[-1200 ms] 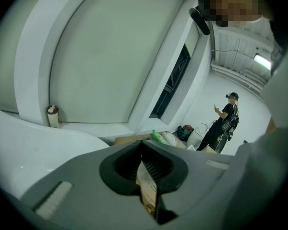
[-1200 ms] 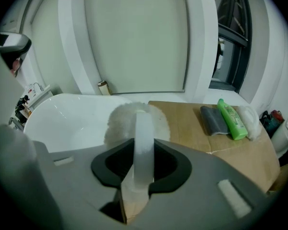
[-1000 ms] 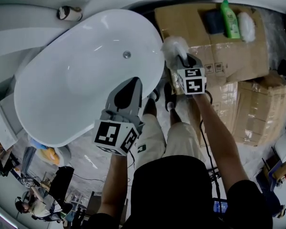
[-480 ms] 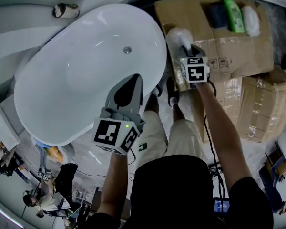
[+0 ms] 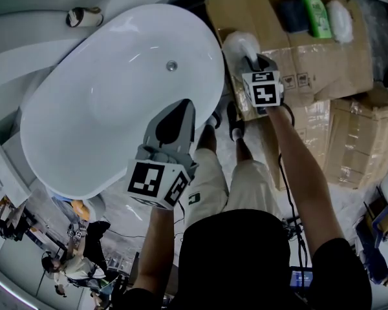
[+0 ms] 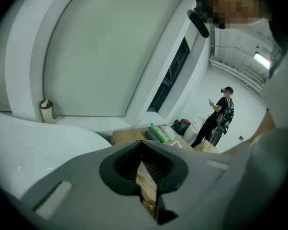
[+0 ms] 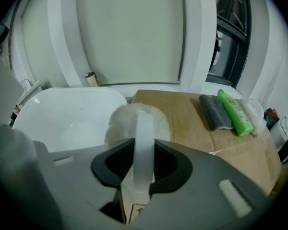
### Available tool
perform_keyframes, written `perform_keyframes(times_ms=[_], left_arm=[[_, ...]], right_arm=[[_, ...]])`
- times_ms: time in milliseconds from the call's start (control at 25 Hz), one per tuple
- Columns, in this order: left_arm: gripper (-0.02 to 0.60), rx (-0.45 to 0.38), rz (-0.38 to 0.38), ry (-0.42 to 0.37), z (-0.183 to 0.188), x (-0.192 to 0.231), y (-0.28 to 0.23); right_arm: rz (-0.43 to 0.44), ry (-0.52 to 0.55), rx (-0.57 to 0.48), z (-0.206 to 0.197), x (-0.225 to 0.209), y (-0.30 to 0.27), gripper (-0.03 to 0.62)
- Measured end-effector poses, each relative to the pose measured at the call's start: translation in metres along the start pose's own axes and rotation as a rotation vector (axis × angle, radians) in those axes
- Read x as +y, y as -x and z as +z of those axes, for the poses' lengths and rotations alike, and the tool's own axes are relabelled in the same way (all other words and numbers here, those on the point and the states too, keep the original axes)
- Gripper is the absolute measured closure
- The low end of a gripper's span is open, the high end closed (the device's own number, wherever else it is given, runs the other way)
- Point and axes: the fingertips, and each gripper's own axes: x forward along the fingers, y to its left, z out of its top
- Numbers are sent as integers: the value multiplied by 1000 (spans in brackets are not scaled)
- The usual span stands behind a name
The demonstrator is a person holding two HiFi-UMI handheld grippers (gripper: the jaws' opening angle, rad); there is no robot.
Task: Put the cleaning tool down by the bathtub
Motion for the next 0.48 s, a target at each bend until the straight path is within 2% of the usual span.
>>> perform_keyframes(times_ms=[240, 480], left_arm=[[583, 32, 0, -5, 0, -7, -1], [583, 8, 2, -6, 0, -9, -1]], right_arm=[[21, 0, 0, 2, -1, 0, 500], [29, -7, -3, 1, -3, 1, 480]])
